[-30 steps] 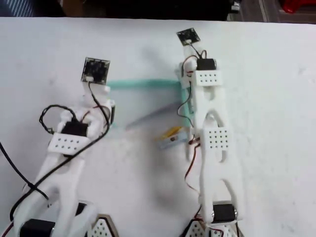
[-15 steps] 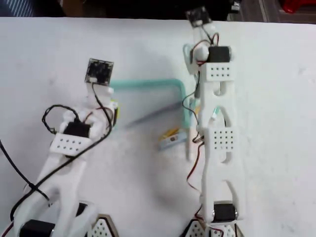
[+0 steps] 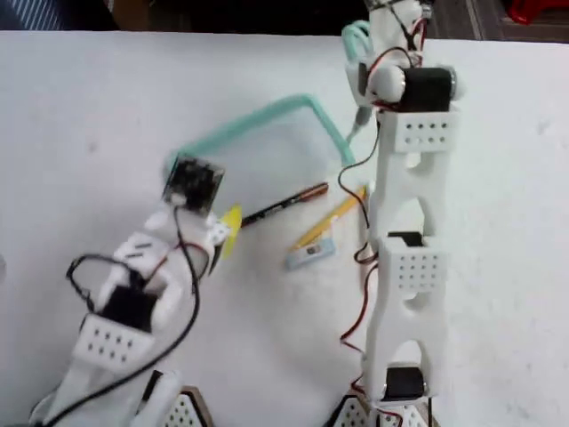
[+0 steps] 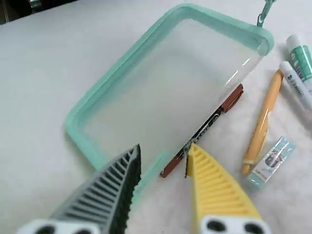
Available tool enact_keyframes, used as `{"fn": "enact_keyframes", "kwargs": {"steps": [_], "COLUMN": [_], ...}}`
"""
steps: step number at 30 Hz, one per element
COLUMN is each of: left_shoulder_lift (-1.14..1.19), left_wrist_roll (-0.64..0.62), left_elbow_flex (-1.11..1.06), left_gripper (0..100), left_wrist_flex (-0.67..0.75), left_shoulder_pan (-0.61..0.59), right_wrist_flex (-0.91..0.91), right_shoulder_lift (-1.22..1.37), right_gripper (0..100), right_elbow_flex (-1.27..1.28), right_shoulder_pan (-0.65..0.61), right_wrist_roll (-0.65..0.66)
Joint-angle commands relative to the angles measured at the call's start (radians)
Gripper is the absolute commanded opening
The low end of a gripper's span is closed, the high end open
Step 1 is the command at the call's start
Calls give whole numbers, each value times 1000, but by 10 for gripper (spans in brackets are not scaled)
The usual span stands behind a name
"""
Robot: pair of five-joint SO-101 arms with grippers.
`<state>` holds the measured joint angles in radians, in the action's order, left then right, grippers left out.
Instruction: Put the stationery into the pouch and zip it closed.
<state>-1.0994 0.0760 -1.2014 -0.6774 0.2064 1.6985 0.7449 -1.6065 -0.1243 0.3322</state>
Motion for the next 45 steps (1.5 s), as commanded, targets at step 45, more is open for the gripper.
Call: {"fn": "enact_keyframes", "kwargs": {"steps": [45], "left_shoulder_lift": [-334], "left_wrist_roll": [-32], "left_elbow_flex": [-60], "left_gripper": [181], "left_wrist_flex": [20], "left_shoulder_pan": [102], "right_wrist_flex": [22], "right_shoulder_lift": [-1043], "right_gripper": [18], "right_elbow_flex": [542], "right_shoulder_pan": [-714], "right_wrist_roll": [-135]}}
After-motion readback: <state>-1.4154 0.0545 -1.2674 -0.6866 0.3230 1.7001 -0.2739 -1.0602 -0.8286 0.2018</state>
